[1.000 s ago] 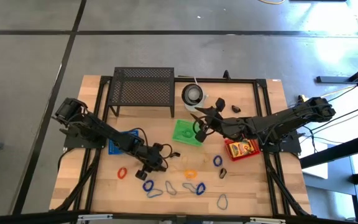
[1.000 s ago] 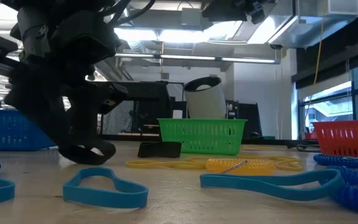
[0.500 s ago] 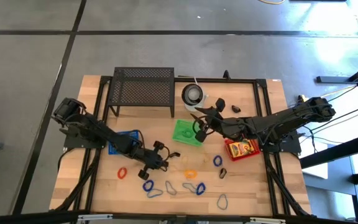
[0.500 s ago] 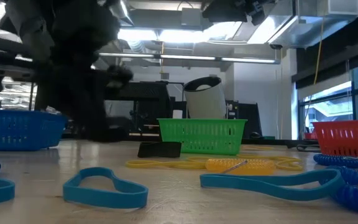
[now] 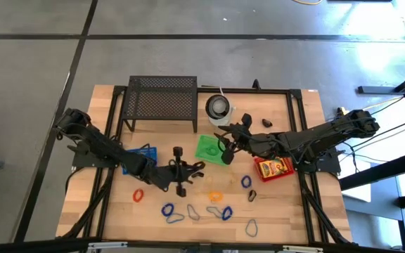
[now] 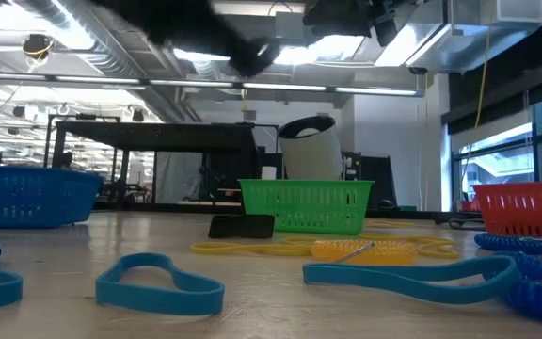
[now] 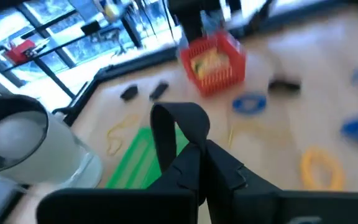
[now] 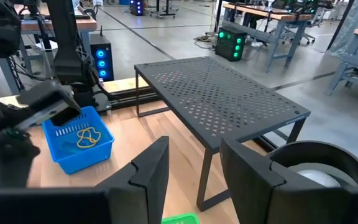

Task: Pick & Place Office Desk Supplies
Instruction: Put the black rubber band into the blue bin

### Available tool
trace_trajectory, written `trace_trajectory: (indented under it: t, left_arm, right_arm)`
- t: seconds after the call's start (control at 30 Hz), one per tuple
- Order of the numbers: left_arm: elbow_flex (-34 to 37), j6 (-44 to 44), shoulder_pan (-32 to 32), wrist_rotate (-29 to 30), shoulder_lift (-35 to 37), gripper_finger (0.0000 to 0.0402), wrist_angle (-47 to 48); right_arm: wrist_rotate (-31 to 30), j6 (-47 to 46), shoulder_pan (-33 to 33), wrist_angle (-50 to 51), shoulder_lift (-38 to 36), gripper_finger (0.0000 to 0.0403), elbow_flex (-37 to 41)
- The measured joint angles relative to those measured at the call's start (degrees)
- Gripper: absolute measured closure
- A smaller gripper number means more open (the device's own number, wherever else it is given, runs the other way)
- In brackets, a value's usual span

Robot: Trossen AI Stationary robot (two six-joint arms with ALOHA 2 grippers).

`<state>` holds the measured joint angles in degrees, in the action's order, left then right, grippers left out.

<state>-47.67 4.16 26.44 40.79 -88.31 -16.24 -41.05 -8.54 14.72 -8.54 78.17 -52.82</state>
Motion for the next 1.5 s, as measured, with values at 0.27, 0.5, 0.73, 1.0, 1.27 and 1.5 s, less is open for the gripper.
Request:
trace_trajectory:
  t: [0.27,0.5,0.73,1.0,1.27,1.5]
  left_arm:
    - [0.01,-13.20,0.04,0.21,2.86,0.0398,3.71]
    - [0.01,-35.61,-0.39,-3.61,13.00,0.0398,28.60]
    - [0.65,-56.54,0.18,-9.63,20.24,0.0395,57.76]
    - [5.70,-67.37,0.20,-14.51,20.55,0.0397,68.03]
    - [11.64,-73.81,0.09,-18.34,20.55,0.0394,67.61]
    - [12.73,-75.56,0.09,-19.12,20.52,0.0394,67.17]
  right_arm:
    - [0.15,-1.03,0.12,0.06,0.00,0.0257,0.00]
    - [0.12,0.68,0.37,0.04,0.00,0.0257,0.00]
    - [0.12,3.06,0.37,0.05,0.00,0.0256,0.00]
    - [0.12,3.06,0.37,0.07,0.00,0.0256,0.00]
    - [0.12,3.06,0.37,0.07,-0.01,0.0256,0.00]
    - [0.12,3.06,0.37,0.07,-0.02,0.0256,0.00]
